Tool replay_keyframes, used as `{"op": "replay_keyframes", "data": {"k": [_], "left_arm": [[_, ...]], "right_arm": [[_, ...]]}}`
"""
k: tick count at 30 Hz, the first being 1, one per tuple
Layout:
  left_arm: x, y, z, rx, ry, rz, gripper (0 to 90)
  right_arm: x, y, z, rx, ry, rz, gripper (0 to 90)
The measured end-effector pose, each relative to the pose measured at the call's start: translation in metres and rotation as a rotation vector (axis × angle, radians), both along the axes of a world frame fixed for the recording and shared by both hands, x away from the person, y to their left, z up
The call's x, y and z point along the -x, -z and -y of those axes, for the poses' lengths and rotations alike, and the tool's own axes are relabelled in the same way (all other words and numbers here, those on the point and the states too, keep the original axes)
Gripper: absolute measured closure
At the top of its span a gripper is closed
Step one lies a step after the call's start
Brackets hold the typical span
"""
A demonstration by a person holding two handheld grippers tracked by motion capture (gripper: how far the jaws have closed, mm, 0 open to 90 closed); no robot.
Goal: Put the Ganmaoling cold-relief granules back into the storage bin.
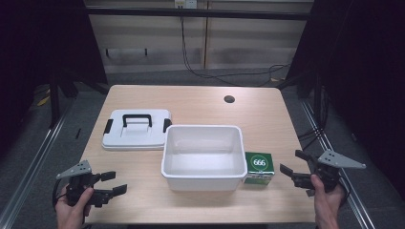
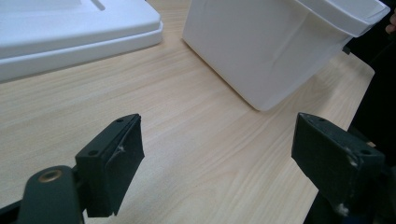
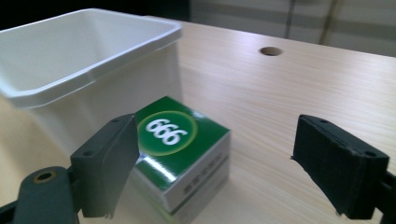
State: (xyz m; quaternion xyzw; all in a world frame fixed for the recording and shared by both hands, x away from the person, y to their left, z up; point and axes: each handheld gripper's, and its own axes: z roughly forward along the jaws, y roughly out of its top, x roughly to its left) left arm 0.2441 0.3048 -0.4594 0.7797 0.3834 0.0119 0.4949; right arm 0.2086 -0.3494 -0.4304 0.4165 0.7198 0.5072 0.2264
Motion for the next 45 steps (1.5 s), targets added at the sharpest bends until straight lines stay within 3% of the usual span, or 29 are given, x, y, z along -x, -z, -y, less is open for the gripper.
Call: {"op": "replay_keyframes", "data": {"k": [5, 9, 10, 11, 15, 17, 20, 25, 26, 28, 31, 35, 40, 42, 44, 45], "left_arm": [[-0.002, 0.001, -0.001, 0.006, 0.000, -0.008, 16.8], [-0.001, 0.001, -0.002, 0.007, -0.011, -0.008, 16.7], [-0.001, 0.001, -0.002, 0.005, -0.008, -0.010, 16.7], [-0.001, 0.001, -0.002, 0.008, -0.004, -0.008, 16.7], [-0.001, 0.002, -0.003, 0.014, -0.006, -0.013, 16.5], [-0.001, 0.001, -0.002, 0.011, 0.002, -0.012, 16.4], [-0.001, 0.001, -0.002, 0.015, 0.008, -0.010, 16.5], [-0.001, 0.002, -0.002, 0.014, 0.012, -0.015, 16.5], [0.000, 0.002, -0.002, 0.013, 0.013, -0.012, 16.5], [0.000, 0.002, -0.002, 0.009, 0.011, -0.013, 16.4], [-0.001, 0.002, -0.003, 0.009, 0.004, -0.012, 16.5], [0.000, 0.002, -0.002, 0.005, 0.007, -0.014, 16.5], [0.000, 0.002, -0.002, 0.008, 0.011, -0.013, 16.5], [0.000, 0.002, -0.001, 0.008, 0.013, -0.012, 16.5], [0.000, 0.002, -0.001, 0.008, 0.016, -0.013, 16.5], [0.000, 0.002, -0.002, 0.008, 0.017, -0.013, 16.5]], "right_arm": [[-0.002, -0.002, -0.004, -0.007, -0.062, -0.018, 13.8], [-0.005, -0.001, -0.006, 0.004, -0.066, -0.029, 13.7], [-0.005, 0.002, -0.010, 0.064, -0.074, -0.037, 13.7], [-0.004, 0.003, -0.012, 0.088, -0.079, -0.036, 13.7], [-0.002, 0.003, -0.015, 0.103, -0.108, -0.030, 13.6], [-0.002, -0.001, -0.016, 0.107, -0.160, -0.066, 13.6], [-0.002, -0.005, -0.016, 0.112, -0.207, -0.071, 13.8], [-0.006, -0.015, -0.021, 0.139, -0.191, -0.055, 13.3], [-0.009, -0.017, -0.024, 0.168, -0.202, -0.065, 13.2], [-0.010, -0.018, -0.025, 0.168, -0.213, -0.069, 13.2], [-0.014, -0.022, -0.030, 0.192, -0.263, -0.110, 13.3], [-0.021, -0.029, -0.034, 0.196, -0.297, -0.120, 13.3], [-0.030, -0.036, -0.042, 0.247, -0.326, -0.153, 13.5], [-0.034, -0.039, -0.046, 0.277, -0.346, -0.203, 13.5], [-0.038, -0.042, -0.048, 0.326, -0.314, -0.198, 13.0], [-0.038, -0.042, -0.048, 0.326, -0.314, -0.198, 13.0]]}}
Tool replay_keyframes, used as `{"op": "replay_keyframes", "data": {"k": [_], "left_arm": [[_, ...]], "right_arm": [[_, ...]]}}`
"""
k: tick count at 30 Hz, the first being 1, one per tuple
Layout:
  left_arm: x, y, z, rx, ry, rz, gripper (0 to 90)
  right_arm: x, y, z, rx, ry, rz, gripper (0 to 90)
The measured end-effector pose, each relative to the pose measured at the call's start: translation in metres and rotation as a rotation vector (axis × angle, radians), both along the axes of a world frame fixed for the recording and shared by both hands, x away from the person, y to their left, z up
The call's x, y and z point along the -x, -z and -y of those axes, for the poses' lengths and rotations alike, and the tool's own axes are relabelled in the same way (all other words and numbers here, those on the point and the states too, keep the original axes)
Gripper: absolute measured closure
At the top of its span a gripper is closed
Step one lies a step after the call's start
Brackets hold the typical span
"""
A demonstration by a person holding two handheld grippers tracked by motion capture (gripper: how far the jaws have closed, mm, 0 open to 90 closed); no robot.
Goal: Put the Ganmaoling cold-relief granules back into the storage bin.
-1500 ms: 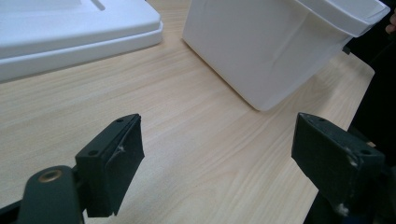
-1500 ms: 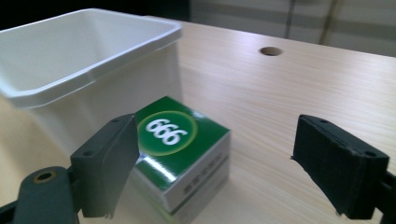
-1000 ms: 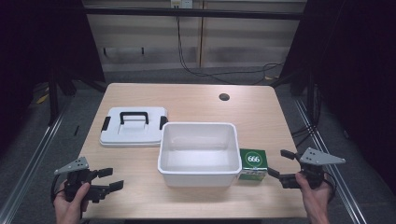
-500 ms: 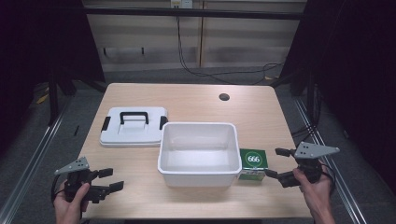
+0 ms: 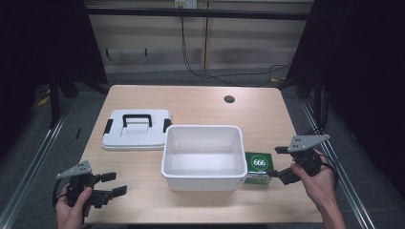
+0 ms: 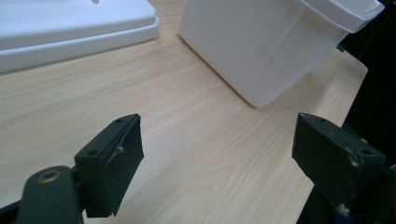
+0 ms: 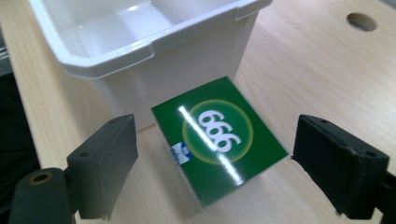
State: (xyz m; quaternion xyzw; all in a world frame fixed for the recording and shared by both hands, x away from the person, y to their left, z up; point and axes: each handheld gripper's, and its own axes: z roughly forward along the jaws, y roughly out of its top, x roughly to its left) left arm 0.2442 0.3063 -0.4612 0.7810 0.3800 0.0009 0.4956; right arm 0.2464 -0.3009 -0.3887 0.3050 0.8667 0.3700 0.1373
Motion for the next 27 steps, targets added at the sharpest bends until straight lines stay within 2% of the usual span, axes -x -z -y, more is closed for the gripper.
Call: {"op": "replay_keyframes", "data": {"k": [7, 8, 11, 12, 15, 16, 18, 20, 25, 27], "left_arm": [[0.000, 0.000, 0.000, 0.000, -0.003, 0.002, 16.5], [0.000, 0.000, 0.000, 0.001, -0.003, 0.002, 16.5], [0.000, 0.000, 0.000, 0.001, -0.004, 0.002, 16.5], [0.000, 0.000, 0.000, 0.000, -0.003, 0.003, 16.5], [0.000, 0.000, 0.000, 0.004, -0.004, 0.002, 16.5], [0.000, 0.000, 0.000, 0.006, -0.006, 0.002, 16.5], [0.000, 0.000, 0.000, 0.006, -0.007, 0.003, 16.5], [0.000, 0.000, 0.000, 0.005, -0.005, 0.002, 16.5], [0.000, 0.000, 0.000, 0.001, -0.003, 0.002, 16.5], [0.000, 0.000, 0.000, 0.002, -0.004, 0.001, 16.5]], "right_arm": [[-0.009, -0.009, -0.004, 0.042, -0.060, -0.003, 13.0], [-0.011, -0.008, -0.007, 0.033, -0.096, -0.018, 12.3], [-0.013, -0.005, -0.011, 0.052, -0.125, -0.039, 12.1], [-0.015, -0.002, -0.015, 0.074, -0.136, -0.044, 10.6], [-0.017, 0.001, -0.017, 0.086, -0.168, -0.057, 10.5], [-0.018, 0.001, -0.018, 0.106, -0.171, -0.039, 9.8], [-0.018, 0.004, -0.021, 0.122, -0.206, -0.055, 9.8], [-0.020, 0.006, -0.023, 0.160, -0.226, -0.064, 9.4], [-0.024, 0.004, -0.023, 0.206, -0.244, -0.067, 9.4], [-0.027, 0.001, -0.027, 0.267, -0.262, -0.104, 9.5]]}}
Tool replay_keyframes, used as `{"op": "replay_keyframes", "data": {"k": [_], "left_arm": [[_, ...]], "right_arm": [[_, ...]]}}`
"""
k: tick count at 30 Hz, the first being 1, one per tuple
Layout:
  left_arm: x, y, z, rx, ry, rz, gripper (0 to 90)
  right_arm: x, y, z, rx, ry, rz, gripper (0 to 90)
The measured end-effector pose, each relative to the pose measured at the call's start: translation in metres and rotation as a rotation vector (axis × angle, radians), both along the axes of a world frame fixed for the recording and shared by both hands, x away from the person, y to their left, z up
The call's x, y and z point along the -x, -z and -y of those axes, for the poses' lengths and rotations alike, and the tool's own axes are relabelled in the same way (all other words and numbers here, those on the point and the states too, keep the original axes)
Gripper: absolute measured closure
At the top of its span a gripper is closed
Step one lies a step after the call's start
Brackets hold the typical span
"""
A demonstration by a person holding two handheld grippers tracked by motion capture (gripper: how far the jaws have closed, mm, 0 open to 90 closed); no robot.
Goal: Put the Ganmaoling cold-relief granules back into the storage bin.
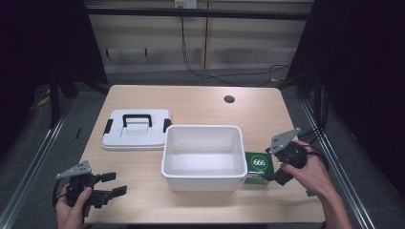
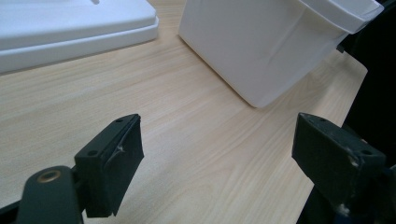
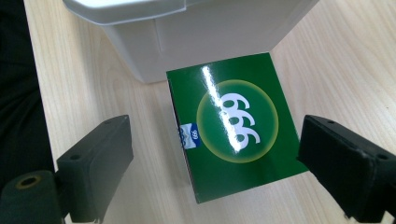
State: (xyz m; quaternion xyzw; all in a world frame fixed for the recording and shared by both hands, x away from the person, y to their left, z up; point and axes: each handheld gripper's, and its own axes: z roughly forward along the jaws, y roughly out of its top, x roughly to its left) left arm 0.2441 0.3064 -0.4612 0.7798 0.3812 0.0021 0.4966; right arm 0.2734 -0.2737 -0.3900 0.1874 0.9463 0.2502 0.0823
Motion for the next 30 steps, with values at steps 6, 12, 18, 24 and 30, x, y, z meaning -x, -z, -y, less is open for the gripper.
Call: {"op": "replay_keyframes", "data": {"k": [6, 12, 18, 24, 30], "left_arm": [[0.000, 0.000, -0.001, 0.004, -0.005, 0.004, 16.5], [0.001, -0.001, -0.002, 0.016, -0.015, 0.008, 16.5], [0.001, -0.001, -0.002, 0.015, -0.014, 0.008, 16.5], [0.001, 0.000, -0.002, 0.014, -0.008, 0.001, 16.5], [0.001, 0.000, -0.002, 0.014, -0.008, 0.001, 16.5]], "right_arm": [[-0.009, -0.004, -0.011, 0.071, -0.043, -0.024, 9.5], [-0.018, -0.004, -0.021, 0.145, -0.103, -0.058, 9.4], [-0.027, -0.001, -0.025, 0.175, -0.121, -0.064, 9.4], [-0.033, 0.003, -0.027, 0.214, -0.124, -0.096, 9.4], [-0.036, 0.010, -0.031, 0.272, -0.155, -0.114, 9.5]]}}
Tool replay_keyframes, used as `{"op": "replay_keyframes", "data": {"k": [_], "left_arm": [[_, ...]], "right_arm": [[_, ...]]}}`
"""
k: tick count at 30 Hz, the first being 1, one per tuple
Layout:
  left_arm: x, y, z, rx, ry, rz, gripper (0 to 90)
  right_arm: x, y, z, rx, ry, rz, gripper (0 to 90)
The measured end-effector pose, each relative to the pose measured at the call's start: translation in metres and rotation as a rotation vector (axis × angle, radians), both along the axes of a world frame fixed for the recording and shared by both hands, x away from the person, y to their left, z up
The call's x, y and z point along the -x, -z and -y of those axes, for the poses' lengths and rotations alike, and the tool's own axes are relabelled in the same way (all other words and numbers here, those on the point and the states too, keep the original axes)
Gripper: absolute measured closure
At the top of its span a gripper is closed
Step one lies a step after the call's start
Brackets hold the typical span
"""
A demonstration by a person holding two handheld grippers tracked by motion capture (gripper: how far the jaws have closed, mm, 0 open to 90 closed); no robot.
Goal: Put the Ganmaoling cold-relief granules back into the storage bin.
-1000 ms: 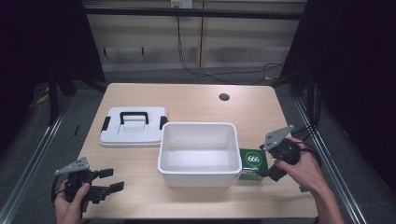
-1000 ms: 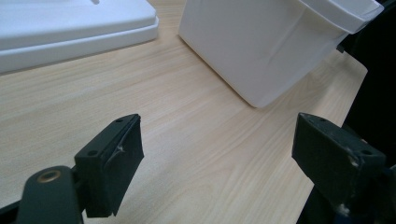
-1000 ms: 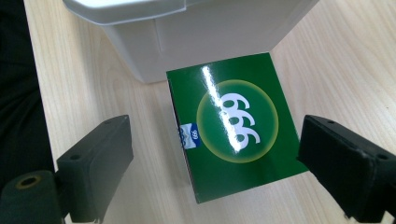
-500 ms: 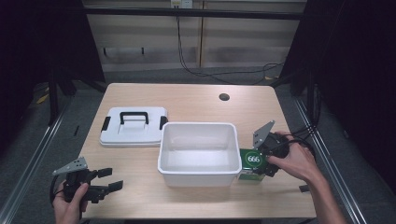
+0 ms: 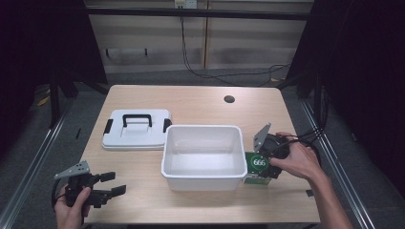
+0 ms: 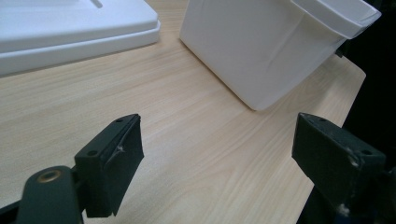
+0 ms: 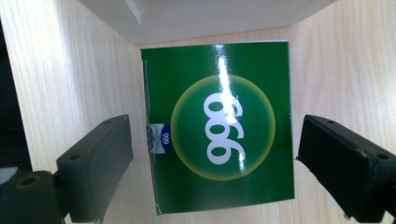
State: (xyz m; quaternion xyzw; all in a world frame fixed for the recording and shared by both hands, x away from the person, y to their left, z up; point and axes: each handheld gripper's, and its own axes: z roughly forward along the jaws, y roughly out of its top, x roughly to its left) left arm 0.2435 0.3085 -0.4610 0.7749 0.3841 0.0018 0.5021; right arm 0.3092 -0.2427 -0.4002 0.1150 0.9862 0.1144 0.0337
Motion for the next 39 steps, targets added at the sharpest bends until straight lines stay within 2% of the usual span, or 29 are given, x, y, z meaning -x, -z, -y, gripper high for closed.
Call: {"op": "replay_keyframes", "data": {"k": [2, 3, 6, 9, 12, 14, 16, 23, 32, 33, 39], "left_arm": [[0.000, 0.000, 0.000, 0.001, -0.002, 0.000, 16.5], [0.000, 0.000, 0.000, 0.002, -0.001, 0.000, 16.5], [0.000, 0.000, 0.001, 0.002, 0.000, -0.001, 16.5], [0.000, 0.000, 0.000, 0.000, 0.000, 0.001, 16.5], [0.000, 0.000, 0.001, 0.002, 0.003, 0.001, 16.5], [0.000, 0.000, 0.001, 0.000, 0.003, -0.001, 16.5], [0.000, 0.000, 0.001, 0.000, 0.003, 0.000, 16.5], [0.000, 0.000, 0.001, 0.000, 0.003, -0.002, 16.5], [0.000, 0.000, 0.001, -0.003, 0.001, -0.002, 16.5], [0.000, 0.000, 0.001, -0.002, 0.001, -0.003, 16.5], [0.000, 0.001, 0.001, -0.002, 0.003, -0.003, 16.5]], "right_arm": [[-0.001, 0.002, -0.002, 0.012, -0.002, -0.003, 9.5], [-0.003, 0.003, -0.003, 0.033, -0.013, 0.014, 9.5], [-0.004, 0.006, -0.006, 0.078, -0.028, -0.006, 9.6], [-0.003, 0.007, -0.009, 0.087, -0.027, -0.018, 9.8], [-0.008, 0.011, -0.012, 0.102, -0.059, -0.014, 12.0], [-0.007, 0.012, -0.013, 0.110, -0.041, -0.023, 12.2], [-0.010, 0.014, -0.013, 0.106, -0.064, -0.024, 12.7], [-0.012, 0.017, -0.014, 0.118, -0.063, -0.054, 13.6], [-0.013, 0.018, -0.015, 0.116, -0.079, -0.046, 13.9], [-0.012, 0.018, -0.015, 0.123, -0.062, -0.055, 13.9], [-0.014, 0.021, -0.016, 0.131, -0.077, -0.068, 14.1]]}}
